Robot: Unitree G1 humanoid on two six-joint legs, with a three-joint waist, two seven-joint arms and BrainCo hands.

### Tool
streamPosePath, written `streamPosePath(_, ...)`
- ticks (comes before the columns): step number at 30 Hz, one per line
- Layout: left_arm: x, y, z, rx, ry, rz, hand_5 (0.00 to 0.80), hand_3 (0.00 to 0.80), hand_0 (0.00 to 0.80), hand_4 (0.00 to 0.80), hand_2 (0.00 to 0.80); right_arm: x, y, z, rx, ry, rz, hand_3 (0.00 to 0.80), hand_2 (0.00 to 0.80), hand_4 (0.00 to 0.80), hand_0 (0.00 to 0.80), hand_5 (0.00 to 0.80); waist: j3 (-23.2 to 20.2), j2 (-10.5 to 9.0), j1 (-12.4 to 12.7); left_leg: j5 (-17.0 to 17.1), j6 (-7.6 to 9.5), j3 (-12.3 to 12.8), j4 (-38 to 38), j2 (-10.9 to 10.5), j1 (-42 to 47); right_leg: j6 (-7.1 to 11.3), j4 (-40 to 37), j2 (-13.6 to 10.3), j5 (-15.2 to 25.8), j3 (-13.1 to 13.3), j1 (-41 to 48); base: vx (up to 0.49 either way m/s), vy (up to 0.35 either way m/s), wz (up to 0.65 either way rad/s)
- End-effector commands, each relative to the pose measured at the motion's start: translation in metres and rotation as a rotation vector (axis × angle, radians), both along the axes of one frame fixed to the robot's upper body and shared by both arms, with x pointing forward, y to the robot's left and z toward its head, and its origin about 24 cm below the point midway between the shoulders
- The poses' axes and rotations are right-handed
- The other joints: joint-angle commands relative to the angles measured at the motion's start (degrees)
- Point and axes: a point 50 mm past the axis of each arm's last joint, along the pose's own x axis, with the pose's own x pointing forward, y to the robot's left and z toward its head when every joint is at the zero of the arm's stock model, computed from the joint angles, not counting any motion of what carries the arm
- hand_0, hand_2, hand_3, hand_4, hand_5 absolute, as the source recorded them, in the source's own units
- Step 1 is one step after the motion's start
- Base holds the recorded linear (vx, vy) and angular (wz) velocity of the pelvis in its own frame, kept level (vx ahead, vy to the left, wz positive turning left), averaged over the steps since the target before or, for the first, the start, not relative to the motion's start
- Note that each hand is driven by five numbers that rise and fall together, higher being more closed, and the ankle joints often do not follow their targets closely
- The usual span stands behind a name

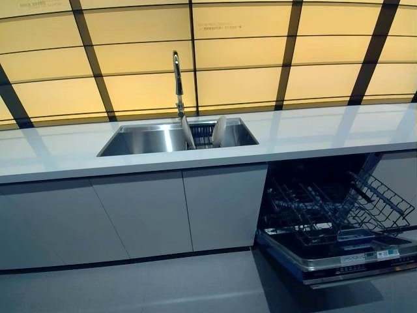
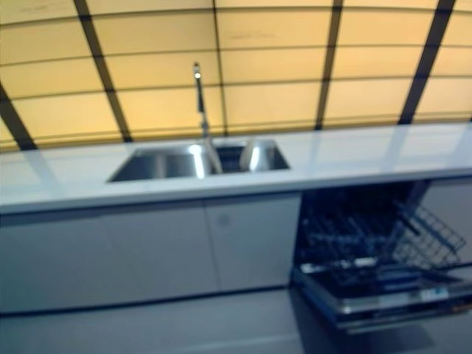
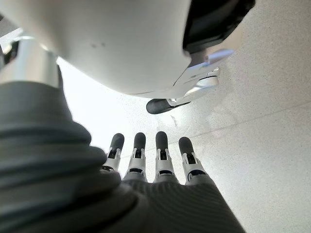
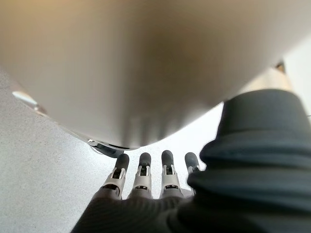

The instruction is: Take plates into dishwasher

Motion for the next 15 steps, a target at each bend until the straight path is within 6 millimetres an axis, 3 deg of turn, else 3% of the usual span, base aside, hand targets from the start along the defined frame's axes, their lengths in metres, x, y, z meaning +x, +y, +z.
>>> streamPosePath(1, 0.0106, 0.0093, 0.0030, 0.041, 0.012, -0.076, 0.000, 0.000, 0.000, 0.000, 0.000, 0.0266, 0.0122, 0.0025, 0.018, -0.054, 0.027, 0.000, 0.000, 0.000, 0.000, 0.000, 3.5, -3.94, 1.4, -2.6, 6.41, 0.3, 0.2, -7.2, 2.0, -3.43, 0.8, 3.7, -0.7, -0.4, 0.6, 0.000, 0.000, 0.00)
streamPosePath(15, 0.0146, 0.0123, 0.0045, 0.027, 0.006, -0.070, 0.000, 0.000, 0.000, 0.000, 0.000, 0.0359, 0.0073, 0.0058, -0.033, -0.091, 0.085, 0.000, 0.000, 0.000, 0.000, 0.000, 3.7, -3.91, 1.7, -2.6, 6.41, 0.6, 0.4, -7.1, 1.8, -3.36, 1.0, 3.7, -0.8, -0.6, 0.6, 0.000, 0.000, 0.00)
